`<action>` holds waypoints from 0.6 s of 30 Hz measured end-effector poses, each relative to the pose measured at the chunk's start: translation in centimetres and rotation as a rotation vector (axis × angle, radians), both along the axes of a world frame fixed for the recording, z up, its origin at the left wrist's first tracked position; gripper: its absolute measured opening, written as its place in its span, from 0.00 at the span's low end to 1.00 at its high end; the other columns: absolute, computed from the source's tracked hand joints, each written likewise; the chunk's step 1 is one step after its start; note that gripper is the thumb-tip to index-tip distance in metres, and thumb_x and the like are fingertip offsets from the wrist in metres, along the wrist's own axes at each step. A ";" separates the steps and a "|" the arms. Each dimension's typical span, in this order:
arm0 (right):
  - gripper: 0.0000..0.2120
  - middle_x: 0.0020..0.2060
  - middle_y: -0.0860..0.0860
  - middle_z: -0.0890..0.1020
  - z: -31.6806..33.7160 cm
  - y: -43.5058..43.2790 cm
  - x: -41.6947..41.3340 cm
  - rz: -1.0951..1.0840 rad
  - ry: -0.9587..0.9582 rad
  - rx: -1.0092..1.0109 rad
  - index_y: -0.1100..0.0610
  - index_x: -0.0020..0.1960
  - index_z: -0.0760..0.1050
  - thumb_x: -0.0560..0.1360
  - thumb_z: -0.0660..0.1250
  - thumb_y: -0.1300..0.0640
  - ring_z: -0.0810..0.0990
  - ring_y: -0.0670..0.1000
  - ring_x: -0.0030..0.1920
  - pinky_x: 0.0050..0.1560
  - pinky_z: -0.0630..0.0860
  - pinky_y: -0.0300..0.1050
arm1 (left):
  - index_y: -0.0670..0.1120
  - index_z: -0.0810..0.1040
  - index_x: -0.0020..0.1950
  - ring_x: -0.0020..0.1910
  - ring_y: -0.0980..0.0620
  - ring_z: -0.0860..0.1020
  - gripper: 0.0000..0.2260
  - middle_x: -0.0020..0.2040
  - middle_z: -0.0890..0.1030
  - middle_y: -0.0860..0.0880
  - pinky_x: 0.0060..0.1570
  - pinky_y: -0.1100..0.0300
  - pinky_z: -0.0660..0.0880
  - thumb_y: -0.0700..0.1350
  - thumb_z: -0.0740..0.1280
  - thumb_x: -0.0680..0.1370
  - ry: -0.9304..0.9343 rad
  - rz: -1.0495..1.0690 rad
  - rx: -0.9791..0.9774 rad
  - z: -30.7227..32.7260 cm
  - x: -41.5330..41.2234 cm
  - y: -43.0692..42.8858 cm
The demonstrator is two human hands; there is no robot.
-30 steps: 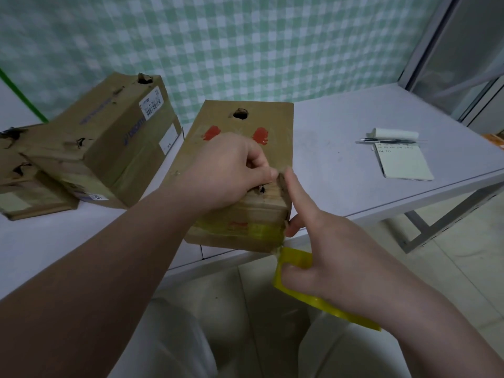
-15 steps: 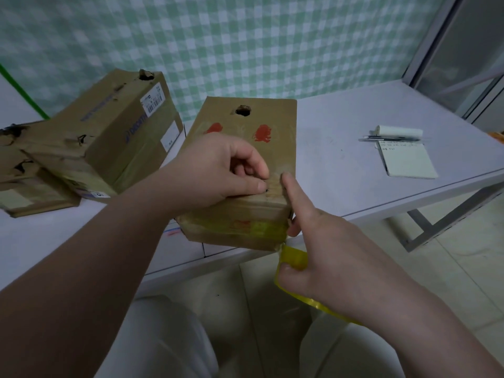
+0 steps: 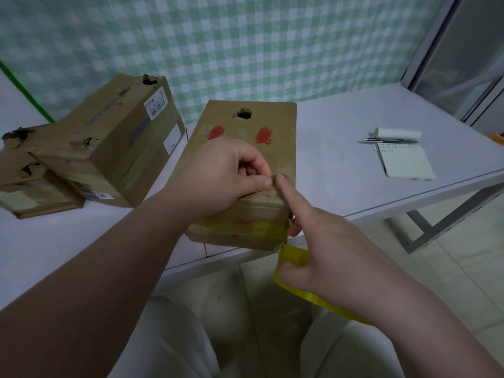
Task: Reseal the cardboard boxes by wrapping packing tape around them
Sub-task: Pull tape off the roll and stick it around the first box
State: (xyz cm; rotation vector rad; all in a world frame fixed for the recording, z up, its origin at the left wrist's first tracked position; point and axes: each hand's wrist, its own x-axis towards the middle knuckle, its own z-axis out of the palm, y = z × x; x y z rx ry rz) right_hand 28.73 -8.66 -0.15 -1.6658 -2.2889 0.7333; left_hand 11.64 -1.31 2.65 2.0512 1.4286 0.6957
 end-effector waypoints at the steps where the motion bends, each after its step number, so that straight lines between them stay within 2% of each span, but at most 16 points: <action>1: 0.50 0.50 0.43 0.73 0.0 0.1 0.1 -0.002 0.006 0.007 0.31 0.71 0.31 0.68 0.68 0.46 0.74 0.44 0.43 0.46 0.75 0.44 | 0.52 0.81 0.37 0.31 0.62 0.72 0.06 0.33 0.77 0.56 0.33 0.70 0.71 0.43 0.74 0.71 -0.001 0.012 0.001 0.0 0.1 -0.1; 5: 0.49 0.49 0.44 0.74 -0.2 0.9 0.6 -0.009 0.026 0.034 0.31 0.73 0.38 0.67 0.69 0.47 0.72 0.42 0.41 0.42 0.70 0.37 | 0.52 0.81 0.37 0.29 0.65 0.72 0.06 0.30 0.75 0.57 0.29 0.74 0.68 0.43 0.73 0.72 0.025 0.081 0.023 -0.1 1.0 -0.4; 9: 0.45 0.47 0.43 0.77 0.0 1.8 1.8 -0.020 0.128 0.016 0.31 0.73 0.50 0.66 0.71 0.52 0.73 0.35 0.34 0.39 0.69 0.30 | 0.54 0.79 0.36 0.28 0.68 0.71 0.08 0.30 0.74 0.58 0.28 0.75 0.66 0.44 0.71 0.74 0.043 0.150 0.039 -0.4 1.9 -0.9; 11: 0.43 0.46 0.40 0.79 0.1 1.7 2.8 -0.062 0.260 -0.013 0.29 0.72 0.54 0.65 0.71 0.53 0.75 0.41 0.33 0.40 0.72 0.34 | 0.54 0.78 0.37 0.29 0.68 0.71 0.07 0.31 0.74 0.58 0.29 0.76 0.66 0.44 0.71 0.74 0.036 0.168 0.047 -0.3 1.9 -1.0; 13: 0.42 0.46 0.37 0.80 0.3 1.4 3.9 -0.110 0.404 -0.033 0.29 0.70 0.57 0.65 0.72 0.54 0.78 0.49 0.37 0.45 0.77 0.42 | 0.53 0.80 0.40 0.29 0.69 0.71 0.05 0.33 0.75 0.57 0.30 0.76 0.67 0.44 0.71 0.74 0.009 0.185 0.042 -0.1 1.8 -1.0; 15: 0.39 0.47 0.37 0.80 0.8 0.7 4.7 -0.124 0.506 -0.040 0.29 0.69 0.59 0.65 0.74 0.51 0.80 0.48 0.42 0.48 0.79 0.49 | 0.52 0.80 0.43 0.31 0.68 0.72 0.03 0.34 0.76 0.58 0.32 0.77 0.68 0.44 0.70 0.75 -0.039 0.203 0.069 0.2 2.0 -1.5; 16: 0.38 0.48 0.38 0.81 1.1 0.2 5.0 -0.126 0.546 -0.032 0.29 0.68 0.60 0.65 0.73 0.50 0.80 0.48 0.43 0.48 0.79 0.50 | 0.52 0.80 0.43 0.33 0.67 0.72 0.03 0.35 0.77 0.57 0.33 0.76 0.69 0.44 0.69 0.75 -0.069 0.209 0.097 0.5 2.3 -1.9; 18: 0.37 0.49 0.41 0.81 1.5 -0.6 5.7 -0.136 0.631 -0.006 0.30 0.67 0.62 0.63 0.70 0.52 0.79 0.55 0.40 0.44 0.81 0.52 | 0.53 0.80 0.43 0.33 0.63 0.73 0.05 0.34 0.77 0.56 0.33 0.74 0.71 0.44 0.68 0.76 -0.128 0.201 0.140 1.0 3.0 -3.1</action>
